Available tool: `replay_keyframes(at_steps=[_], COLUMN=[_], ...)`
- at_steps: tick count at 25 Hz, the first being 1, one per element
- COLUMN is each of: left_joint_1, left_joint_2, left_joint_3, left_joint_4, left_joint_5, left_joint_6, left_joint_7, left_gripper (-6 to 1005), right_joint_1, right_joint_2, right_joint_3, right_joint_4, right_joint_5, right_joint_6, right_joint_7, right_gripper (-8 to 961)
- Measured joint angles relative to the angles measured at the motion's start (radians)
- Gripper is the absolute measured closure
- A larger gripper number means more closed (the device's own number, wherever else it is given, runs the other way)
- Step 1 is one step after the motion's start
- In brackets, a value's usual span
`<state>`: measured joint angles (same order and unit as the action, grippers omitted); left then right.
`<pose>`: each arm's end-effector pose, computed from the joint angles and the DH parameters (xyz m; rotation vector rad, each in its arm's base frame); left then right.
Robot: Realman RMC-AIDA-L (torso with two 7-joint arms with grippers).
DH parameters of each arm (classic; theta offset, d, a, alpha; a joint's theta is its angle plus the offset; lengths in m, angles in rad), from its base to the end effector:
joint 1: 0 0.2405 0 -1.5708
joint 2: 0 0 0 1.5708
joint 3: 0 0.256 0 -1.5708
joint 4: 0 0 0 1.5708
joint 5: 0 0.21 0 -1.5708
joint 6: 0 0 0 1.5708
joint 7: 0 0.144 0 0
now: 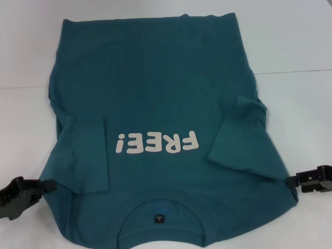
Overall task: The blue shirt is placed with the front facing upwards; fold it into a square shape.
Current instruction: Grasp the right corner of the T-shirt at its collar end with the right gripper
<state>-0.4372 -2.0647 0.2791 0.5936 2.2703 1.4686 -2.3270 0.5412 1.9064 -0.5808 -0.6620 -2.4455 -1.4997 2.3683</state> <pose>-0.3509 0.2953 0.0215 -1.7833 -2.1172 -0.8651 0.3464 0.3290 0.0672 -2.1166 1.8997 0.2200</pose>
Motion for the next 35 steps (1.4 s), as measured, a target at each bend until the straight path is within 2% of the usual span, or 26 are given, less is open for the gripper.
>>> replay_keyframes(at_steps=[10,21,25,35], left_joint_1=[0.000,-0.001,-0.003,-0.005], left_joint_2=[-0.001,-0.003,-0.003,-0.003], left_joint_3=[0.000,0.000,0.000,0.000], left_joint_4=[-0.002,-0.003,-0.003,-0.004], left_joint_5=[0.000,0.000,-0.001,-0.002], left_joint_6=[-0.011,-0.011,-0.012,-0.013], left_joint_7=[0.000,0.000,0.000,0.000], left_gripper=[957,957,957,958], right_joint_1=[0.023,0.040,0.057,0.087], right_joint_2=[0.016,0.022,0.036,0.054], right_joint_3=[-0.001,-0.029,-0.076,-0.077], right_joint_4=[0.001,0.001,0.010,0.015], right_joint_5=[-0.048,-0.049,-0.048,0.032], right_joint_6=[0.022,0.029,0.054,0.051], right_joint_7=[0.019,0.026,0.040,0.009], right_gripper=[327,327,328,329])
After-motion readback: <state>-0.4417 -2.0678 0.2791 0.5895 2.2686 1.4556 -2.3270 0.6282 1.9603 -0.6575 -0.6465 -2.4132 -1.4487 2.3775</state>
